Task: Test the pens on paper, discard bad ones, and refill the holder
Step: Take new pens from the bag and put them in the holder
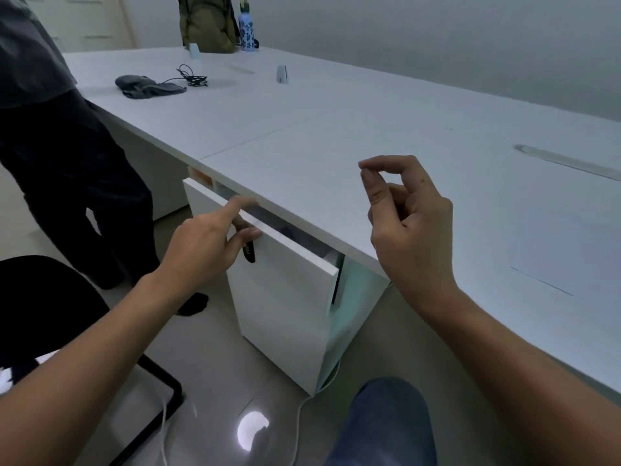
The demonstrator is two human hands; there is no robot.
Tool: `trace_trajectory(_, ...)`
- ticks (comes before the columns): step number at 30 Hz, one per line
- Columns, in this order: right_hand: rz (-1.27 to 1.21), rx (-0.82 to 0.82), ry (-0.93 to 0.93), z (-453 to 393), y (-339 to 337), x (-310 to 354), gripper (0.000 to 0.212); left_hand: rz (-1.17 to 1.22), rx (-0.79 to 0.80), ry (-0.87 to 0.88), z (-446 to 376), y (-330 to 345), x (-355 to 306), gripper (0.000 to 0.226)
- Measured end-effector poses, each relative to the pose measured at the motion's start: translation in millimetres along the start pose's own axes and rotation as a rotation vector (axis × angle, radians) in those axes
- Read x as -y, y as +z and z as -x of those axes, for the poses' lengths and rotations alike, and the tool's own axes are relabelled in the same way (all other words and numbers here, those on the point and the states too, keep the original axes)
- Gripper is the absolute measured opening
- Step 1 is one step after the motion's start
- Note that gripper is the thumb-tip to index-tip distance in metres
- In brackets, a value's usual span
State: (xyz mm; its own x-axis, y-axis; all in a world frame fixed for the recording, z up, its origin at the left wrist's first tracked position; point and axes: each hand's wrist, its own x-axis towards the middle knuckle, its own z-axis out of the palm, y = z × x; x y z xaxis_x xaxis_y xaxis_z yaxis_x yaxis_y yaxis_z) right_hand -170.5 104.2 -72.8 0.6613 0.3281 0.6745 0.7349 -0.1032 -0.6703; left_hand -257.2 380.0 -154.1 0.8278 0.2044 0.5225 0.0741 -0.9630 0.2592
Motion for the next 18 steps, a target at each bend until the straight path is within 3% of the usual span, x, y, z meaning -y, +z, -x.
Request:
trace_trajectory(5,-0.012,0.061,-0.026,-7,23,4,0.012,-0.051,-0.02,0.03,43,-11,5,0.037)
trace_trajectory(9,0.039,0.206,-0.004,-10,49,4,0.008,-0.054,-0.05,0.004,69,-19,10,0.037)
trace_trajectory(14,0.275,0.52,0.154,-11,97,-9,0.014,-0.024,-0.083,0.014,79,-33,15,0.033)
trace_trajectory(18,0.533,0.849,0.278,-15,137,-15,0.041,0.008,-0.069,0.029,81,-39,17,0.031)
